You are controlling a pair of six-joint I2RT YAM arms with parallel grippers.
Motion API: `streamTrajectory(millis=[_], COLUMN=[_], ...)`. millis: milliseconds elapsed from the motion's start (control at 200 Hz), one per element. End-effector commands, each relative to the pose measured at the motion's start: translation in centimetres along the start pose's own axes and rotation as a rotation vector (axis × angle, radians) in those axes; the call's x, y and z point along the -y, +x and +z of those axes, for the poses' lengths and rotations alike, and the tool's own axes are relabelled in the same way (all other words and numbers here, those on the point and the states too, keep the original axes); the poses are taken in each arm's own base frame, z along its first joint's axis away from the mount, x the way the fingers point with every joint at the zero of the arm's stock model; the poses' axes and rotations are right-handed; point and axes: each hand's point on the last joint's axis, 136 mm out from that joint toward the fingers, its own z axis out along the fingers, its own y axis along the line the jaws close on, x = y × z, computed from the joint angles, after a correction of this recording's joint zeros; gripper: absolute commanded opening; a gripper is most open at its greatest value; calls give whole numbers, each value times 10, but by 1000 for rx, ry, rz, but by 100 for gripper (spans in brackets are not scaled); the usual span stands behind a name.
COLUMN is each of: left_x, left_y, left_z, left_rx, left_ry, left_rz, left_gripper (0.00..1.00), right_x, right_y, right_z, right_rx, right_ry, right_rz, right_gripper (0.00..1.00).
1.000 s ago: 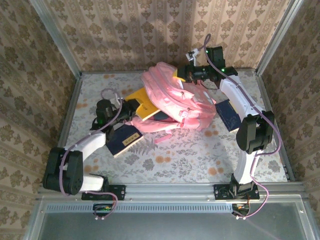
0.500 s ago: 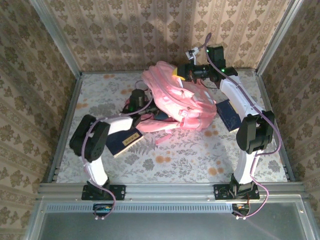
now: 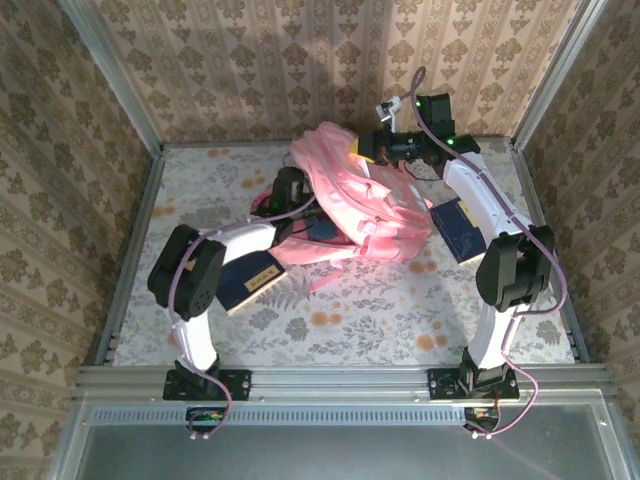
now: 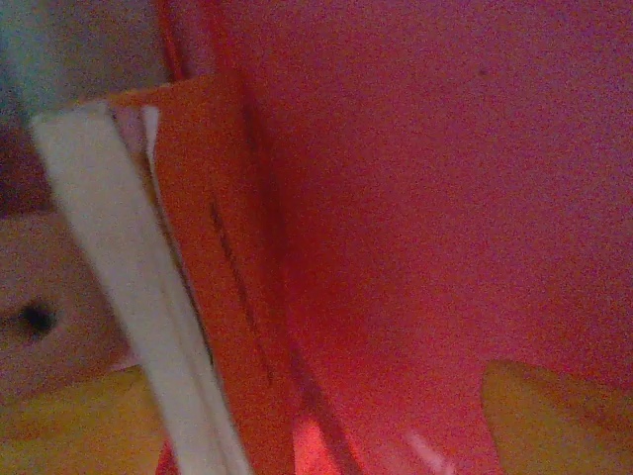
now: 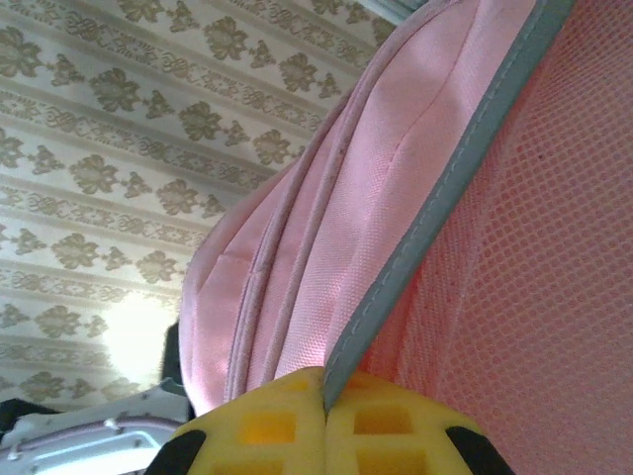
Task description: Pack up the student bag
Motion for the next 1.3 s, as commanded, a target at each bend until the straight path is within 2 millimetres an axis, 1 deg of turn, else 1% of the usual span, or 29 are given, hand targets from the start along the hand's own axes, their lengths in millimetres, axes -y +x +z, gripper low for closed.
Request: streamTrajectory(millis=[0,20,160,280,360,435,440,455,550,665,765,830,920,980,1045,1175,1245,1295], left_x=[12,7,-5,-3,1,-1,-3,-7,-25,-32,-36,-39,-49,-56,-61,-68,-72,-74], left_y=[-2,-1,2,7,14,24,19,17,17,19,20,21,24,25,27,32,33,34], left_z=[-33,-38,-73,-100,-117,-136,-140,-147,-186,-230,-262,-279,-300,-310,-313,-316,-319,-321], left_rx=[32,35,60,68,62,62,77,92,156,239,310,347,392,407,402,387,387,388], left_ry=[-1,-14,-49,-73,-104,-167,-174,-196,-353,-452,-529,-579,-665,-717,-744,-776,-790,-806], left_rz=[87,79,62,88,124,147,144,142,136,145,155,149,117,89,70,49,47,46], left_gripper=[84,84,84,84,84,84,83,83,83,83,83,83,83,84,84,84,84,84], right_x=[-28,-25,-13,-6,-1,3,4,5,13,23,31,38,49,61,75,110,121,121], right_y=[-10,-9,-6,-2,0,4,4,4,14,24,33,39,45,49,52,50,45,42], right_z=[-26,-27,-27,-29,-29,-29,-28,-28,-23,-12,1,7,14,16,17,9,4,2], right_rx=[76,77,78,80,80,75,74,76,51,25,5,-4,-11,-17,-25,-20,-9,-1], right_ry=[27,37,82,129,167,213,217,229,306,355,382,418,480,561,651,825,894,903], right_rz=[-152,-152,-154,-171,-180,-204,-206,-218,-239,-253,-254,-255,-266,-291,-315,-326,-345,-354], right_gripper=[0,0,0,0,0,0,0,0,1,4,6,9,13,18,20,22,20,20])
